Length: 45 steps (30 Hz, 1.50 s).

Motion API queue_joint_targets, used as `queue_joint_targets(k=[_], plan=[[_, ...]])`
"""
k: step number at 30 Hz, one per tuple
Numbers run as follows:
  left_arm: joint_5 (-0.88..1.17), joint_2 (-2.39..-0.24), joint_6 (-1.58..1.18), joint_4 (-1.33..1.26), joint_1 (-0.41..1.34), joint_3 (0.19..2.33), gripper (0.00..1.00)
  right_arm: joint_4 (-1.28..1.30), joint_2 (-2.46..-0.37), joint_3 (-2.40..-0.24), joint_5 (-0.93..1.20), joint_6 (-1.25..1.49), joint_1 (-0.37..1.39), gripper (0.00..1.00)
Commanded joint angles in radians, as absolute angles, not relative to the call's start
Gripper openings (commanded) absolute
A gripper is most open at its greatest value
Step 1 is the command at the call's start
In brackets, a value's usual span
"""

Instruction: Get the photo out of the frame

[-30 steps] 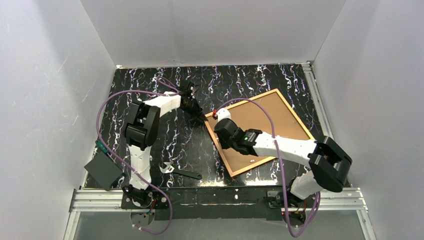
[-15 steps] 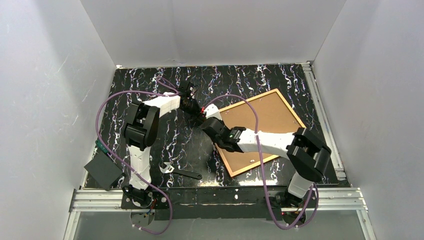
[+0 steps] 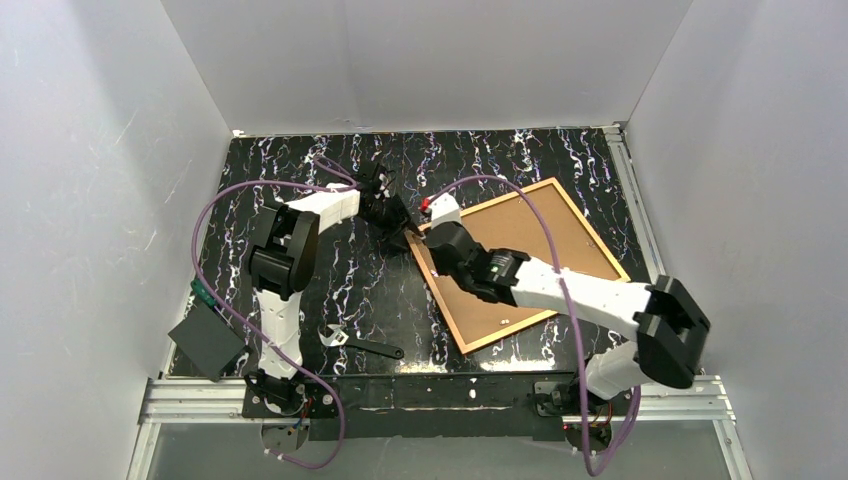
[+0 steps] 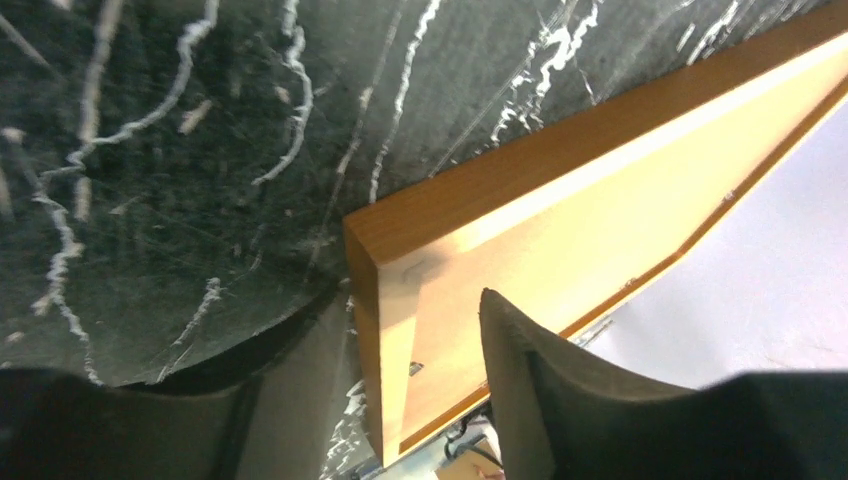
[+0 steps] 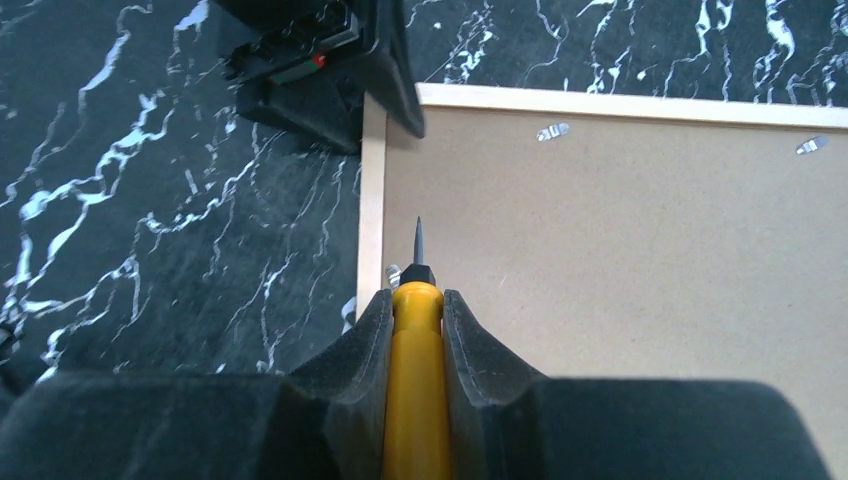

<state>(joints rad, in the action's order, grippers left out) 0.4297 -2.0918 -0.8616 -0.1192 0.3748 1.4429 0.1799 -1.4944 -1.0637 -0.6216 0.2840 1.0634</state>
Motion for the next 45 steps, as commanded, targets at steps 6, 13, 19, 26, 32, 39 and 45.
queue_joint_targets(k=[6, 13, 19, 26, 32, 39, 45], plan=[[0.532, -2.068, -0.937, -0.062, 0.372, 1.307, 0.65, 0.164, -1.413, -0.887, -0.471, 0.399, 1.069, 0.01], [0.544, -2.027, -1.019, -0.176, 0.393, 1.178, 0.53, 0.142, -1.439, -0.873, -0.46, 0.43, 1.085, 0.01], [0.518, -2.053, -1.061, -0.223, 0.395, 1.132, 0.28, 0.128, -1.499, -0.895, -0.509, 0.439, 1.089, 0.01], [0.487, -2.051, -1.043, -0.203, 0.394, 1.111, 0.09, 0.125, -1.593, -0.966, -0.586, 0.385, 1.089, 0.01], [0.482, -2.047, -1.029, -0.188, 0.394, 1.106, 0.05, 0.156, -1.65, -1.03, -0.655, 0.356, 1.087, 0.01], [0.479, -2.041, -1.001, -0.161, 0.394, 1.118, 0.05, 0.205, -1.656, -1.081, -0.71, 0.339, 1.087, 0.01], [0.511, -2.028, -0.955, -0.132, 0.393, 1.17, 0.16, 0.228, -1.569, -1.092, -0.645, 0.338, 1.085, 0.01]])
